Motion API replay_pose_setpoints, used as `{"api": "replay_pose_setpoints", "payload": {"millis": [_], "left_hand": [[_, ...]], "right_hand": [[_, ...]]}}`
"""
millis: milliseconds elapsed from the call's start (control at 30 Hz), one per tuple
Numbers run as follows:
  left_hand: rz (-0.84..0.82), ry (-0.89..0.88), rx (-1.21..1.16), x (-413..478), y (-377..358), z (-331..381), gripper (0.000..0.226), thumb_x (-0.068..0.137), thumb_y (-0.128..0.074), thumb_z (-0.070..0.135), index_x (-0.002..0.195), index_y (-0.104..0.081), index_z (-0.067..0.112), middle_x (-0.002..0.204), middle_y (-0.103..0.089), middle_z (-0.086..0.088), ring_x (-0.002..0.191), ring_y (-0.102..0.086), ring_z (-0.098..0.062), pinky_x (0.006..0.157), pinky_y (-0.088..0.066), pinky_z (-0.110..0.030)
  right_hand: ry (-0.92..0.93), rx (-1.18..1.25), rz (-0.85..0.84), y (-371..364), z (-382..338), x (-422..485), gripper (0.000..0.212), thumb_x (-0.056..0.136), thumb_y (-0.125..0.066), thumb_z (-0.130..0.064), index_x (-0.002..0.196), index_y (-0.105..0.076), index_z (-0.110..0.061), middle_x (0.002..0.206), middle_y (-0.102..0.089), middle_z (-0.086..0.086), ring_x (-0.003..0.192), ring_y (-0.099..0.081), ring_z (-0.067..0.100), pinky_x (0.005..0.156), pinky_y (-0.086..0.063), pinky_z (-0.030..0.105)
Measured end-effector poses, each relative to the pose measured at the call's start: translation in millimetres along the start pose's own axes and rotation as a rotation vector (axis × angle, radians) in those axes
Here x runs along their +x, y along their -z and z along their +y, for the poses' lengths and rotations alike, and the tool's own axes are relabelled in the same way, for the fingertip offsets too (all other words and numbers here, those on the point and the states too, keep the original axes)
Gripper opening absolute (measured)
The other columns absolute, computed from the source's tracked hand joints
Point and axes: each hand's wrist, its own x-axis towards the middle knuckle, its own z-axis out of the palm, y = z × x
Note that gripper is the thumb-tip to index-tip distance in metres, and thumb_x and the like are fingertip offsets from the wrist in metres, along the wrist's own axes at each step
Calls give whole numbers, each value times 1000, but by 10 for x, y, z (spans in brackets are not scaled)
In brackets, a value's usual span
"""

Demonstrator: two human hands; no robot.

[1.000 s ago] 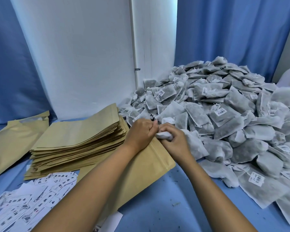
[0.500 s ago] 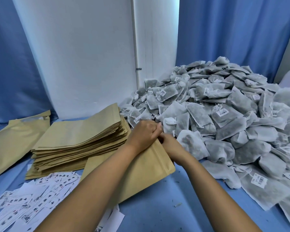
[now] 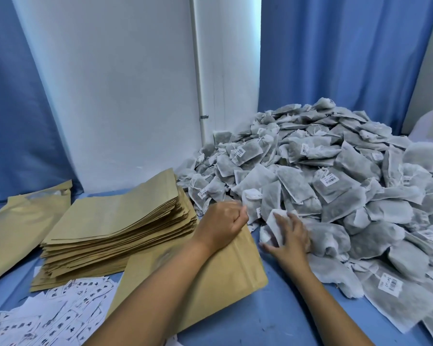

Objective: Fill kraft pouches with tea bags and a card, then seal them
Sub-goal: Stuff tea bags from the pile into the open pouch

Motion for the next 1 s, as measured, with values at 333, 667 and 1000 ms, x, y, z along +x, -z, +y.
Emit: {"api": "replay_pose_setpoints", "payload": {"millis": [333,667,1000], "left_hand": [[-112,119,30,-21,-63,-7,41,93,-43,14,53,-32,17,52,-29,5,48,-28,-13,54,-20,-24],[-68,271,29,4,-70,-45,47,93,-38,26,48,-39,15,49,-39,-1,49,-38,-19,53,-29,-32],[-170,147,103,70,24,139,67,87,-15,44,58,-62,4,63,-62,-11,62,-57,-25,61,-42,-38]], "right_hand": [[-19,311,134,-59,38,34,29,78,-57,8,102,-63,-8,106,-61,8,104,-56,23,80,-47,23],[-108,983,-409,350,-663,-250,24,82,-52,6,100,-62,-6,87,-65,11,78,-59,22,68,-47,33],[15,429,-573,447,-1064,-204,14,89,-59,-14,100,-68,-15,97,-71,4,86,-66,12,81,-51,32]]}}
